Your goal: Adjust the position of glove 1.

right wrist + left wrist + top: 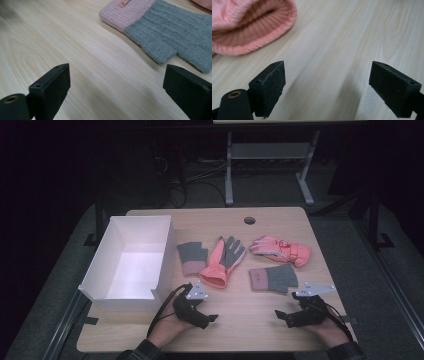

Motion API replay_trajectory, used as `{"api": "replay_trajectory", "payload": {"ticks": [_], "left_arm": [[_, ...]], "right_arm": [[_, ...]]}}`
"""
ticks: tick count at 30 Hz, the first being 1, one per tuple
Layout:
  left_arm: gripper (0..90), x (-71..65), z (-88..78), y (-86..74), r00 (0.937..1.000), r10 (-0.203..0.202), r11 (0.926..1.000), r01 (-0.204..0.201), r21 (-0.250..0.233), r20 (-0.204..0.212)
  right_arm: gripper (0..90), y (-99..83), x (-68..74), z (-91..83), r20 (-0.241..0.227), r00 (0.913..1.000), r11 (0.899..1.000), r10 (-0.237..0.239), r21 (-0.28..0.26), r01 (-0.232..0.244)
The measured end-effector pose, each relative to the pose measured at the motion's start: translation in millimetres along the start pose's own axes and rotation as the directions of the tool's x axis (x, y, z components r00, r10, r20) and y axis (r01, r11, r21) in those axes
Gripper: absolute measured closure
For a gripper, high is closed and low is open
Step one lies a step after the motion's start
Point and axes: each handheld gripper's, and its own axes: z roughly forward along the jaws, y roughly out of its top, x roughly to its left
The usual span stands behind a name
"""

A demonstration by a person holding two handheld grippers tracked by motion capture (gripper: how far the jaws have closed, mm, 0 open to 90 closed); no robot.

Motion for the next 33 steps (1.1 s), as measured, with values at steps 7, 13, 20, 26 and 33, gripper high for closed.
{"api": "replay_trajectory", "payload": {"ticks": [7,13,20,26,33], "left_arm": [[13.3,1.1,-3.3,3.9,0.9995,-0.01,0.9998,0.01,0.017,0.028],[13.4,3.0,-5.0,2.8,0.9966,-0.052,0.9984,0.051,0.026,0.063],[13.7,1.4,-6.6,2.7,0.9962,-0.046,0.9989,0.045,0.013,0.074],[13.6,-0.2,-8.2,3.5,0.9973,-0.024,0.9997,0.024,0.003,0.07],[13.5,2.3,-8.8,0.4,0.9993,-0.011,0.9994,0.013,-0.031,0.036]], "right_arm": [[4.3,1.2,-1.1,-1.2,-0.003,1.0,1.0,0.006,0.003,-0.006],[14.4,9.9,-3.5,-6.6,-0.004,0.9997,1.0,0.023,-0.008,-0.023],[44.9,27.9,-6.1,-0.6,0.008,0.9999,0.999,0.015,-0.045,-0.015],[69.0,43.4,-5.1,12.8,0.016,0.9999,1.0,0.002,-0.03,-0.002],[89.2,55.6,-9.2,26.1,0.017,0.9999,1.0,0.001,-0.019,-0.001]]}}
